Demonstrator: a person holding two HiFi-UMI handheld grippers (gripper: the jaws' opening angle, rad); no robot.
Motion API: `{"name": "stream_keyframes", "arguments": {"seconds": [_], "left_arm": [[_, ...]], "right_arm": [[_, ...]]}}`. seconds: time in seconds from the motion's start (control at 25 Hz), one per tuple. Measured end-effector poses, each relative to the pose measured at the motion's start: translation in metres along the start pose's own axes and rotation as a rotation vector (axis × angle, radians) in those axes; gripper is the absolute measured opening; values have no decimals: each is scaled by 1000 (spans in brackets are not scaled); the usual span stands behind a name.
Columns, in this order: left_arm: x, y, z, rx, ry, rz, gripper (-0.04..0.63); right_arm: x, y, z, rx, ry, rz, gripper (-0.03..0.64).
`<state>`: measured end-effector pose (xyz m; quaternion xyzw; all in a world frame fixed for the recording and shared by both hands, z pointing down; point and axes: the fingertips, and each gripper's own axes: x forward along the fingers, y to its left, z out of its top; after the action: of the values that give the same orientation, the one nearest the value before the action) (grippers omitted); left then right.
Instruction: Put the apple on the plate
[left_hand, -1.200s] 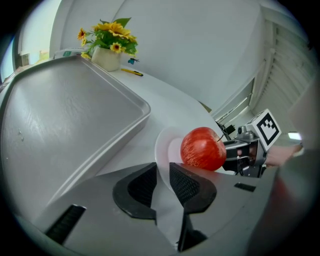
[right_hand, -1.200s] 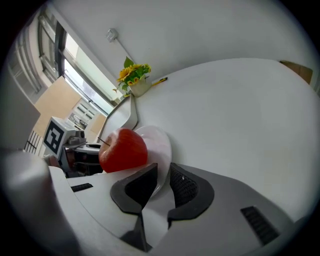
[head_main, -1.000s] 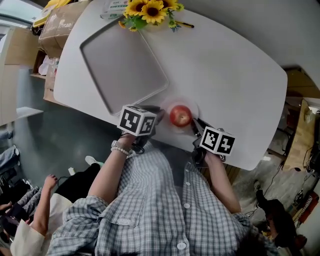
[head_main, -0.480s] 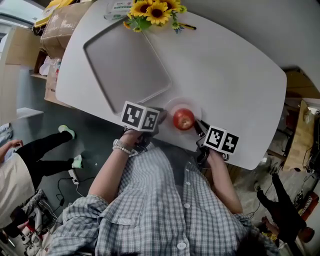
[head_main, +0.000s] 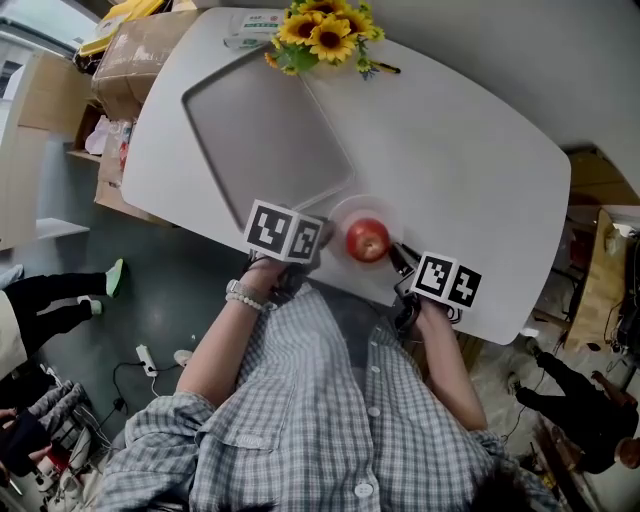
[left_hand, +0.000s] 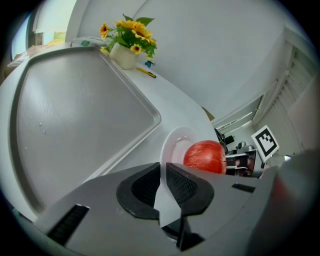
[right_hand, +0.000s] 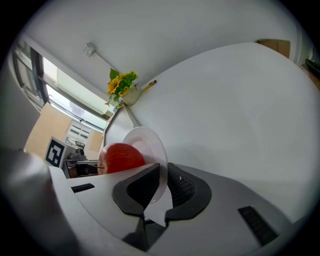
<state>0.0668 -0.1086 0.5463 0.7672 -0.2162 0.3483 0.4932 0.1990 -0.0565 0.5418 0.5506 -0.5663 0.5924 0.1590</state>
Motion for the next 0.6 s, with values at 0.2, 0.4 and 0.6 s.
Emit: {"name": "stream_keyframes", "arguments": {"seconds": [0.2,0.4,0.6], "left_arm": [[-19,5,7,-11,-26,5,43],[-38,15,14,-41,-58,12,43],[-59,33,20,-79,-105,20,43]], "right_arm": [[-4,21,5,-1,-1,21,57],[-2,44,13,-28,4,41,54],[11,69,16,-51,16,66,55]]}}
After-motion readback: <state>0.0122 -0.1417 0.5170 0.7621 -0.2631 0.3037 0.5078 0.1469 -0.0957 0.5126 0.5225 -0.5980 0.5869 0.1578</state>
